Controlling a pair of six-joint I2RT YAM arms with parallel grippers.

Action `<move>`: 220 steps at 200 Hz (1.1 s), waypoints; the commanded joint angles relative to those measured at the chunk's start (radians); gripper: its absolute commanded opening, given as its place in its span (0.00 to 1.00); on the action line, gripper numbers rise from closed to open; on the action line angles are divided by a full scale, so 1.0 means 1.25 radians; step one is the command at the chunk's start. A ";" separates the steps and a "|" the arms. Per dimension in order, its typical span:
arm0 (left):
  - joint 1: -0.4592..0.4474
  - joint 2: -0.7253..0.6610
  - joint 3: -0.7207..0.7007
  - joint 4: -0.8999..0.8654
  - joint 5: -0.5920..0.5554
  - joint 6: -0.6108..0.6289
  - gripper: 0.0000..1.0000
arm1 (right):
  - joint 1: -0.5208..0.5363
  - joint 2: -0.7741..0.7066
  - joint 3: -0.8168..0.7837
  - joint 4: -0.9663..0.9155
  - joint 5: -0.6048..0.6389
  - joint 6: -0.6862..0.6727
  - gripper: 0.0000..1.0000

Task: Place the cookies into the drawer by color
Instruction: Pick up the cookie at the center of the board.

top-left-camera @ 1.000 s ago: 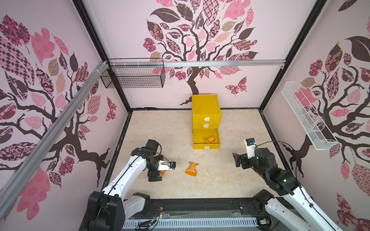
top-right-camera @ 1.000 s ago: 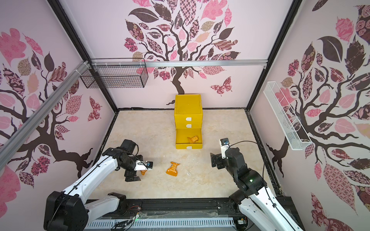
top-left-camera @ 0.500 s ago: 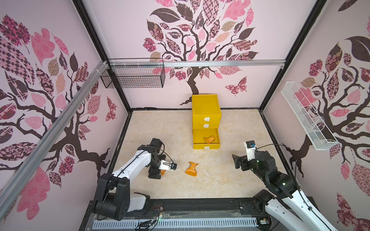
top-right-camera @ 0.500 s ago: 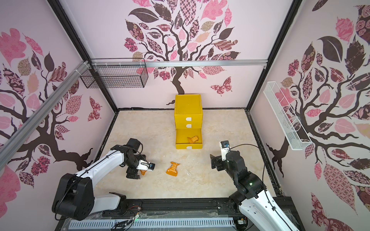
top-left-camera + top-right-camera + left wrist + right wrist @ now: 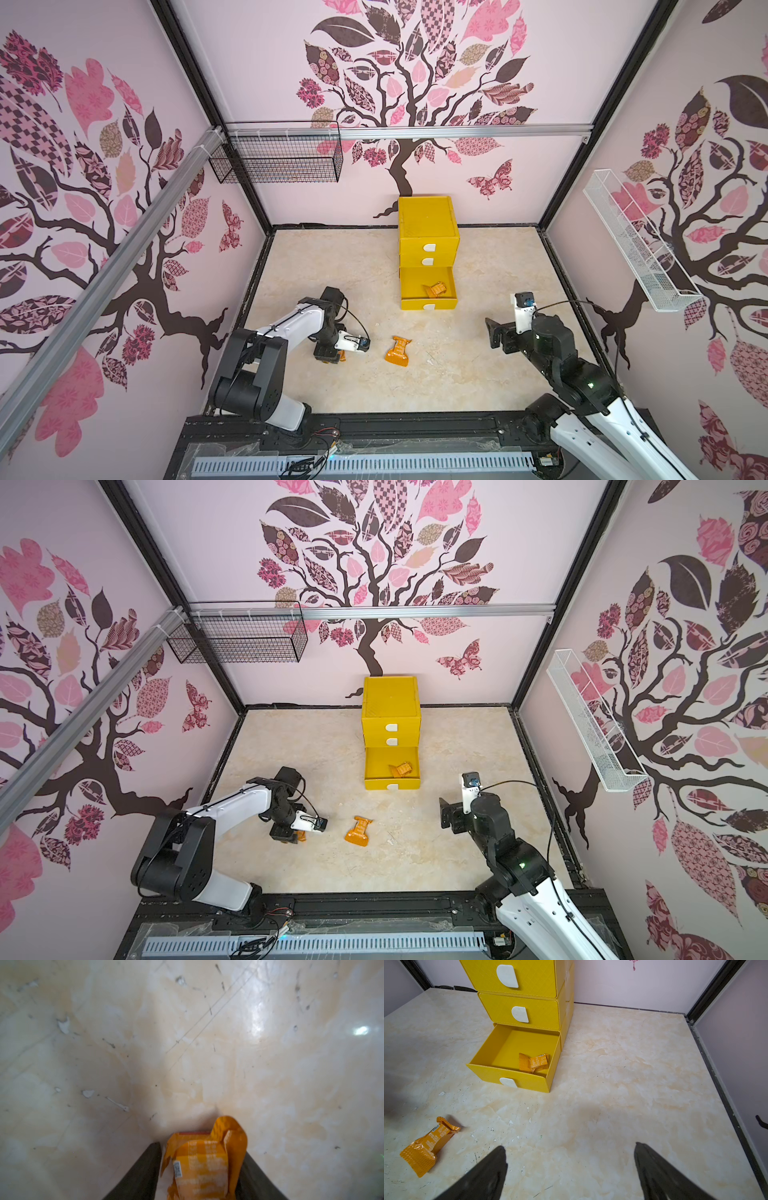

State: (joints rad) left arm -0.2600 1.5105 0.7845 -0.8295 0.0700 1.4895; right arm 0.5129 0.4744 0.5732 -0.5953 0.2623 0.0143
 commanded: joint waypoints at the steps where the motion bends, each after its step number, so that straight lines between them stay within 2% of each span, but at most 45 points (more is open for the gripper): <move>1: -0.001 0.018 -0.006 -0.005 -0.012 -0.023 0.47 | 0.001 -0.009 0.002 0.012 0.015 0.000 0.99; 41: -0.001 0.001 -0.011 0.003 -0.005 -0.031 0.32 | 0.002 -0.010 -0.001 0.019 0.015 0.001 0.99; 78: 0.000 -0.017 0.020 0.000 0.048 -0.060 0.29 | 0.002 -0.008 -0.002 0.020 0.023 0.003 0.99; 128: -0.008 -0.043 0.110 0.016 0.169 -0.138 0.27 | 0.001 -0.011 -0.006 0.024 0.033 0.005 0.99; 189: -0.102 -0.005 0.283 0.054 0.244 -0.307 0.27 | 0.001 -0.001 -0.001 0.008 0.031 0.013 0.99; 220: -0.170 0.044 0.350 0.116 0.220 -0.365 0.27 | 0.001 -0.005 -0.003 0.008 0.039 0.011 0.99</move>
State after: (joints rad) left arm -0.4210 1.5169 1.1759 -0.7574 0.3241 1.1301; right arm 0.5129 0.4747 0.5728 -0.5949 0.2939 0.0189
